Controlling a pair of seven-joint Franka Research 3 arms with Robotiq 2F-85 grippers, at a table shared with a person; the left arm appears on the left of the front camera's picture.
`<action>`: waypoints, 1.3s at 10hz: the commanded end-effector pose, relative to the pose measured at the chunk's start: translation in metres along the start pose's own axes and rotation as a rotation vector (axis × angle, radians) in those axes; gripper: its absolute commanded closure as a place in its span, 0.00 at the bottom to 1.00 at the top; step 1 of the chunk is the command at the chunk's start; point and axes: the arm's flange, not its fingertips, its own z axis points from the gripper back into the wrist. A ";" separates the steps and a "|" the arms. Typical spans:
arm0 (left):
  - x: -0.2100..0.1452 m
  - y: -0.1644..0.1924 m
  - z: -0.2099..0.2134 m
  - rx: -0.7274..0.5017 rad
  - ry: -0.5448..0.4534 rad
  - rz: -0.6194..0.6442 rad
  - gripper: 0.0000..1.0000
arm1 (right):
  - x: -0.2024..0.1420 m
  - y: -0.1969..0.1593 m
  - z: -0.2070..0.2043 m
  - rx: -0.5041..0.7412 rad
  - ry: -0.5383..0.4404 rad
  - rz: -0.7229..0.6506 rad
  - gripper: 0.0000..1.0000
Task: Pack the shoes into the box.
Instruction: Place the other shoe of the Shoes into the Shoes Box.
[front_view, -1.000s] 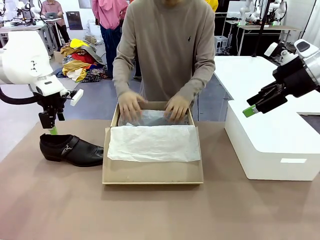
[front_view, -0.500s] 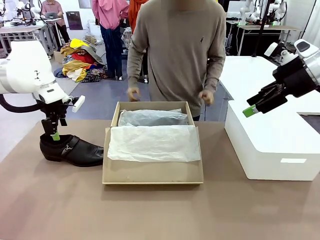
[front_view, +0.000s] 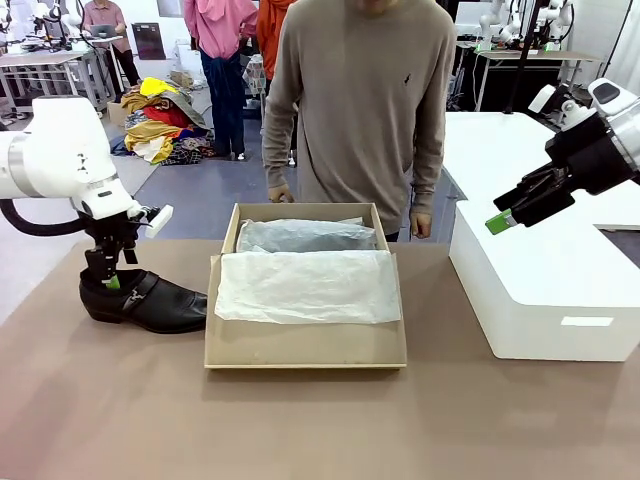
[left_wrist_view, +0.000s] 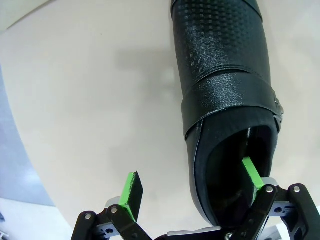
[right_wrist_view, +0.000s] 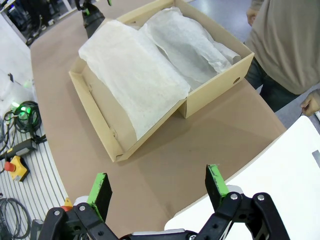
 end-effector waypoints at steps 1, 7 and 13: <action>-0.005 0.006 -0.003 -0.007 -0.004 -0.041 0.00 | 0.000 -0.003 -0.002 0.014 -0.033 0.022 0.00; -0.005 0.008 -0.014 -0.054 0.003 -0.041 0.16 | 0.000 -0.003 -0.002 0.014 -0.033 0.022 0.00; -0.007 0.011 -0.012 -0.055 0.027 -0.030 1.00 | 0.000 -0.003 -0.002 0.014 -0.033 0.022 0.00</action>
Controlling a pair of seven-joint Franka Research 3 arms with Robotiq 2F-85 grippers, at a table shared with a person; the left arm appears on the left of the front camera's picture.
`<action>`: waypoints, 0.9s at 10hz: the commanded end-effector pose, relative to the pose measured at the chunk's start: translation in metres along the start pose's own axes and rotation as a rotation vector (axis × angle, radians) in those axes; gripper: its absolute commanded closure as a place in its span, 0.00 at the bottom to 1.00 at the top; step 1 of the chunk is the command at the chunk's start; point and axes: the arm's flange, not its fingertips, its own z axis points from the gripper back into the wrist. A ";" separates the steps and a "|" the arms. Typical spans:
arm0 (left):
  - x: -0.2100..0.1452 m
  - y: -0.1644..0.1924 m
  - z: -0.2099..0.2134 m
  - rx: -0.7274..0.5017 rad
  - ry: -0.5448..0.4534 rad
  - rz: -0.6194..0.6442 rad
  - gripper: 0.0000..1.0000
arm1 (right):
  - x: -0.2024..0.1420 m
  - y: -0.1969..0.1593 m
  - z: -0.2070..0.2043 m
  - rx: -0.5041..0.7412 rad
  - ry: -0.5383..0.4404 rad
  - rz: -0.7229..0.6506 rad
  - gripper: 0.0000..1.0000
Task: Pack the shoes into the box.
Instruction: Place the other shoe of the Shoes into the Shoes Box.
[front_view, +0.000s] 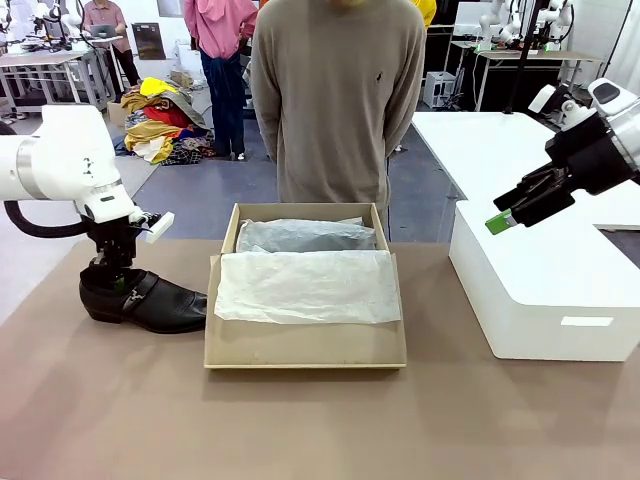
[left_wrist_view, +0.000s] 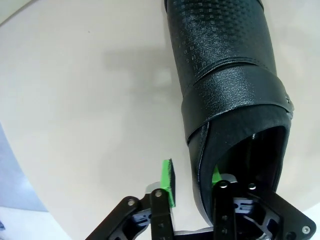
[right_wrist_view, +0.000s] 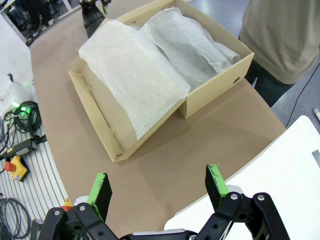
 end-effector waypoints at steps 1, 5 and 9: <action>-0.003 0.003 0.001 -0.013 0.017 0.000 1.00 | 0.000 -0.003 -0.002 0.014 -0.033 0.022 0.00; -0.006 0.001 0.003 -0.012 0.062 -0.008 1.00 | 0.000 -0.003 -0.002 0.014 -0.033 0.022 0.00; -0.043 0.011 0.040 0.025 0.062 0.140 1.00 | 0.000 -0.003 -0.002 0.014 -0.033 0.022 0.00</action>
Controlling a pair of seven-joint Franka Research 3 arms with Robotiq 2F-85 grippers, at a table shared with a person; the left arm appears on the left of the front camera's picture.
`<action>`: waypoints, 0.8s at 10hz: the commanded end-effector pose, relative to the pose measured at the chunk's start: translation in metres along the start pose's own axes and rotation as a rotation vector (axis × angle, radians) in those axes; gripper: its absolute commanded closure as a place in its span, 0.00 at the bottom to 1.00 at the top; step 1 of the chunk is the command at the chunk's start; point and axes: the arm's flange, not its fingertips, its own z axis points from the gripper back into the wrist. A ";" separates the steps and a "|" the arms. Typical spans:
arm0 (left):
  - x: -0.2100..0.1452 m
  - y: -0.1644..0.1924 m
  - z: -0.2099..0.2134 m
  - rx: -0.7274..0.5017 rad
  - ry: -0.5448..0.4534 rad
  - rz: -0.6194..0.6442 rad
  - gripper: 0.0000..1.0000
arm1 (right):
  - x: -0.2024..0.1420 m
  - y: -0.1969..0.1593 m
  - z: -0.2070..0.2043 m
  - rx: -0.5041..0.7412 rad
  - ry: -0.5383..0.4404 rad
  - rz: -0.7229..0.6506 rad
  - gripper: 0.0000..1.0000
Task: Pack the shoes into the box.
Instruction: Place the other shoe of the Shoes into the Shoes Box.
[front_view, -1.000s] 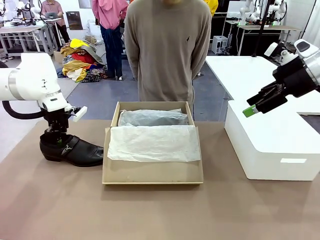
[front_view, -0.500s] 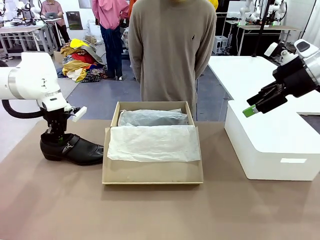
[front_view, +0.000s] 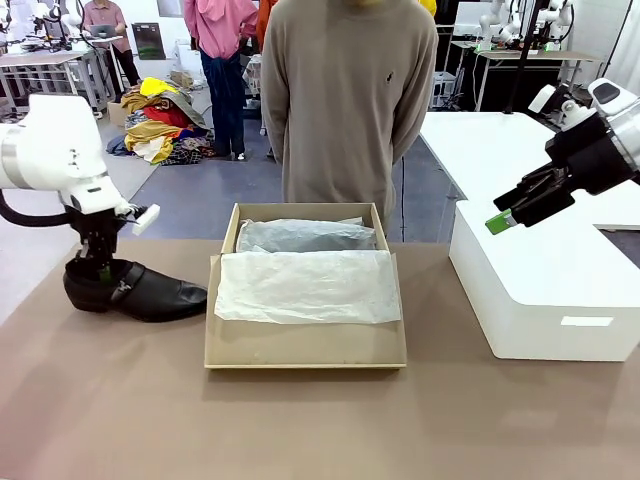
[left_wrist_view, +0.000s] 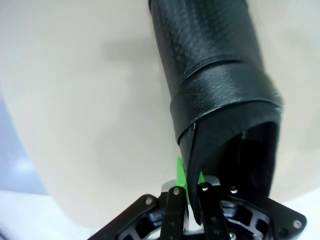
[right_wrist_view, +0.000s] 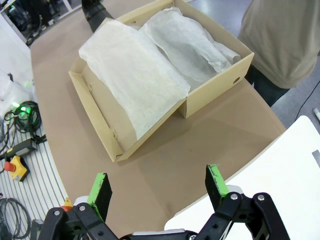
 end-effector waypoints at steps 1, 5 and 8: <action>-0.016 0.013 0.035 0.032 0.013 0.094 1.00 | 0.000 -0.003 -0.002 0.014 -0.033 0.022 0.00; -0.032 0.040 0.097 0.041 0.008 0.146 1.00 | 0.000 -0.003 -0.002 0.014 -0.033 0.022 0.00; -0.028 0.043 0.138 -0.036 0.034 0.366 1.00 | 0.000 -0.003 -0.002 0.014 -0.033 0.022 0.00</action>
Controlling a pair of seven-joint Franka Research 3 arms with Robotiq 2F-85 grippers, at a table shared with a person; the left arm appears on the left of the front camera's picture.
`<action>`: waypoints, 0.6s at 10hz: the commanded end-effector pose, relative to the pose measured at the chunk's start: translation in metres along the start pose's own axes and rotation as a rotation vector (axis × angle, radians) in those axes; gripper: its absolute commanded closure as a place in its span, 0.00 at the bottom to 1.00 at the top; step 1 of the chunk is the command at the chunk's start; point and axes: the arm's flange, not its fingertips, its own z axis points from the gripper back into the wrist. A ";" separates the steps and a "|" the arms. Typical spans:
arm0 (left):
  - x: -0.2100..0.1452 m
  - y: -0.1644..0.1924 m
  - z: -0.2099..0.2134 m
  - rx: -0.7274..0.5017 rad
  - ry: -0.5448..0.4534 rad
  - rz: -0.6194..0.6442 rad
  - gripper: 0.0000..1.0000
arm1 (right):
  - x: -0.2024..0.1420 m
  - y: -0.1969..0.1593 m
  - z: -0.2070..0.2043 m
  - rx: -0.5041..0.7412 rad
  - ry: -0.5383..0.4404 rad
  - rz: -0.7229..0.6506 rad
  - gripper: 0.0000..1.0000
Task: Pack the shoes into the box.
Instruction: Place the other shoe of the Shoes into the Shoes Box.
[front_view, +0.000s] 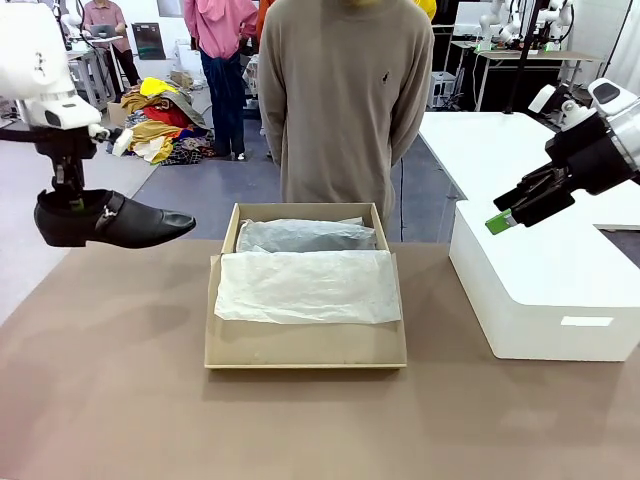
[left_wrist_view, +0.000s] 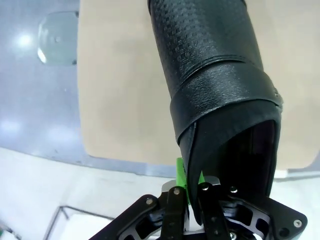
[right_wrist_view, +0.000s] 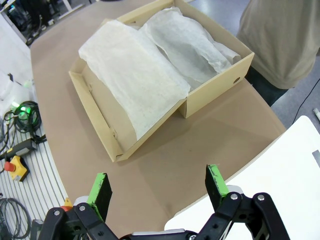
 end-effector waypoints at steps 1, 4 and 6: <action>0.009 0.000 0.025 -0.054 -0.006 0.170 1.00 | 0.000 -0.003 -0.002 0.014 -0.033 0.022 0.00; 0.021 -0.017 0.040 -0.093 -0.023 0.233 1.00 | 0.000 -0.003 -0.002 0.014 -0.033 0.022 0.00; 0.016 -0.013 0.031 -0.079 0.005 0.215 1.00 | 0.000 -0.003 -0.002 0.014 -0.033 0.022 0.00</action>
